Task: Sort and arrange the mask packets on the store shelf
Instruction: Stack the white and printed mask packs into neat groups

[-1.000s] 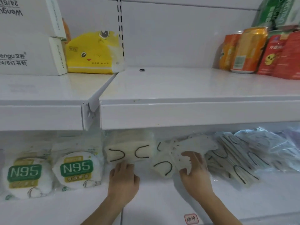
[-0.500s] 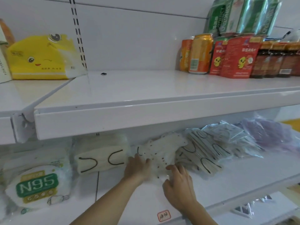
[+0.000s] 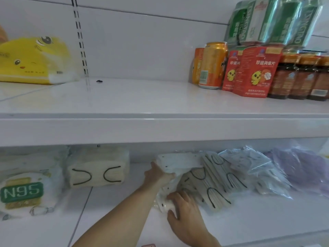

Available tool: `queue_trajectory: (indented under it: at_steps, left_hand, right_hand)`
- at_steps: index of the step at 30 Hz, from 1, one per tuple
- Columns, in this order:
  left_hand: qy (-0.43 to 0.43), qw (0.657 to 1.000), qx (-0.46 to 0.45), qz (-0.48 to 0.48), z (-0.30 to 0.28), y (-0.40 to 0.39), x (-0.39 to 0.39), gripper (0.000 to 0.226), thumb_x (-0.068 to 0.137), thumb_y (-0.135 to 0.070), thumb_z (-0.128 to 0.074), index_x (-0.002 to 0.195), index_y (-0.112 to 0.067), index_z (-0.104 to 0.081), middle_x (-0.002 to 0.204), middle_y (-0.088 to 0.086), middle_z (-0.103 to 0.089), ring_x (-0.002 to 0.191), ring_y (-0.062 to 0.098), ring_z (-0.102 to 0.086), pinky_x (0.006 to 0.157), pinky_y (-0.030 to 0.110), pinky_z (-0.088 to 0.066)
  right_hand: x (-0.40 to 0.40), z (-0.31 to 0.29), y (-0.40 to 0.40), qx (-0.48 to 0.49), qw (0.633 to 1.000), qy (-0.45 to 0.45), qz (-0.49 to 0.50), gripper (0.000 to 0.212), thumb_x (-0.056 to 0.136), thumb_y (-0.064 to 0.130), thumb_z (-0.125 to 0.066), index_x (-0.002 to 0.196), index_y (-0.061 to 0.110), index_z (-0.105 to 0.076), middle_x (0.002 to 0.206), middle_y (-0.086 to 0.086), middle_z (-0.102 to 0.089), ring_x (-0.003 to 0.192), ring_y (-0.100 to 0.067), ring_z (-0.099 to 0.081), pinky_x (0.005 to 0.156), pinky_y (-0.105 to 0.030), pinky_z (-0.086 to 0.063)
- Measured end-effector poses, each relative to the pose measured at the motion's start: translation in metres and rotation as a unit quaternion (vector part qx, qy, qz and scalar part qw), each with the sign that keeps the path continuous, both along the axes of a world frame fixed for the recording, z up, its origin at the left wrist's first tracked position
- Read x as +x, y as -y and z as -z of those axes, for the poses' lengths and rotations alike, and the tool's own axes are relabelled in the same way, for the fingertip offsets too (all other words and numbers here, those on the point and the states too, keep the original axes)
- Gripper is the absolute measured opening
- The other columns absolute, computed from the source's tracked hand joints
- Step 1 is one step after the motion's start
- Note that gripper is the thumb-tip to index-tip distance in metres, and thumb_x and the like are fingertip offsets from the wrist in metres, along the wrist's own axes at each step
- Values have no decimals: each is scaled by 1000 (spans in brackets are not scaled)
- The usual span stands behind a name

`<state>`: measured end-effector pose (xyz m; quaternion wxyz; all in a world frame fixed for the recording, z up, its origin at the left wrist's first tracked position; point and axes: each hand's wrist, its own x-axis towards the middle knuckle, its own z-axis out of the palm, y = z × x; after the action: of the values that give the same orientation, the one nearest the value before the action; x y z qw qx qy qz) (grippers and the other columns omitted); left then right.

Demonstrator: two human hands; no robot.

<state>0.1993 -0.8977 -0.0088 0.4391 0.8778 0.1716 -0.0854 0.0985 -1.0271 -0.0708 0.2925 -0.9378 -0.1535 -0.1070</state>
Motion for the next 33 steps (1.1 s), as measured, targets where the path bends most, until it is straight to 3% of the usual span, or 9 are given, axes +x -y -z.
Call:
queue_trajectory:
  at_steps: [4, 7, 9, 15, 21, 25, 27, 30, 33]
  left_hand:
    - [2, 998, -36, -48, 4, -5, -2, 76, 72, -35, -87, 129, -3, -49, 115, 8, -67, 89, 20, -67, 55, 21, -49]
    - [2, 997, -50, -62, 7, -10, -4, 48, 66, -27, -89, 100, -5, -63, 81, 4, -67, 63, 18, -66, 55, 24, -54]
    - [8, 993, -90, -74, 4, -16, -8, 43, 64, -24, -92, 90, -8, -61, 78, 3, -65, 63, 17, -66, 56, 27, -54]
    - [79, 980, -157, -97, 4, -47, -36, 51, 64, -17, -90, 107, -11, -65, 97, 18, -73, 76, 27, -72, 54, 30, -54]
    - [78, 976, -165, -121, -9, -75, -69, 33, 68, -18, -89, 92, -3, -72, 81, 12, -75, 62, 26, -67, 49, 28, -49]
    - [79, 977, -156, -120, -14, -82, -82, 21, 72, -14, -85, 82, -5, -69, 67, 5, -65, 52, 20, -57, 43, 23, -41]
    - [82, 979, -154, -107, -14, -83, -86, 25, 71, -14, -84, 87, -1, -69, 68, 7, -64, 51, 20, -55, 44, 24, -40]
    - [78, 982, -153, -79, -16, -81, -89, 25, 72, -14, -82, 90, -3, -71, 72, 8, -68, 54, 21, -57, 46, 27, -42]
    - [72, 982, -163, -61, -18, -81, -90, 11, 76, -10, -80, 82, -10, -70, 68, 4, -69, 49, 17, -58, 47, 26, -42]
  right_hand:
    - [1, 1, 4, 41, 999, -2, 6, 43, 71, 33, -54, 112, 30, -65, 109, 19, -53, 106, -12, -55, 90, -28, -46]
    - [2, 1, 4, 64, 998, -4, 12, 40, 71, 27, -54, 109, 29, -67, 105, 22, -54, 102, -5, -54, 87, -20, -44]
    - [1, -2, 6, 78, 997, -25, 10, 39, 74, 19, -59, 110, 32, -63, 103, 25, -55, 99, 0, -53, 83, -17, -41]
    - [-5, -12, 8, 82, 994, -78, 10, 43, 87, 17, -60, 128, 31, -56, 119, 23, -53, 112, -2, -50, 90, -16, -37]
    - [-8, -12, 5, 67, 995, -76, 15, 44, 89, 18, -60, 132, 30, -56, 120, 20, -54, 113, -7, -52, 89, -20, -38]
    - [-12, -21, 2, 149, 980, -124, 38, 22, 92, 28, -56, 113, 29, -62, 108, 11, -68, 99, -10, -62, 86, -33, -52]
    - [-7, -31, 1, 307, 933, -173, 68, 27, 83, 40, -59, 101, 22, -68, 100, 3, -72, 91, -14, -64, 85, -37, -51]
    - [8, -40, 0, 574, 767, -260, 119, 34, 93, 39, -55, 108, 14, -73, 111, -14, -75, 97, -29, -70, 85, -46, -52]
    - [12, -48, -1, 703, 629, -305, 130, 58, 103, 50, -41, 123, 1, -63, 112, -24, -72, 91, -38, -73, 80, -48, -57]
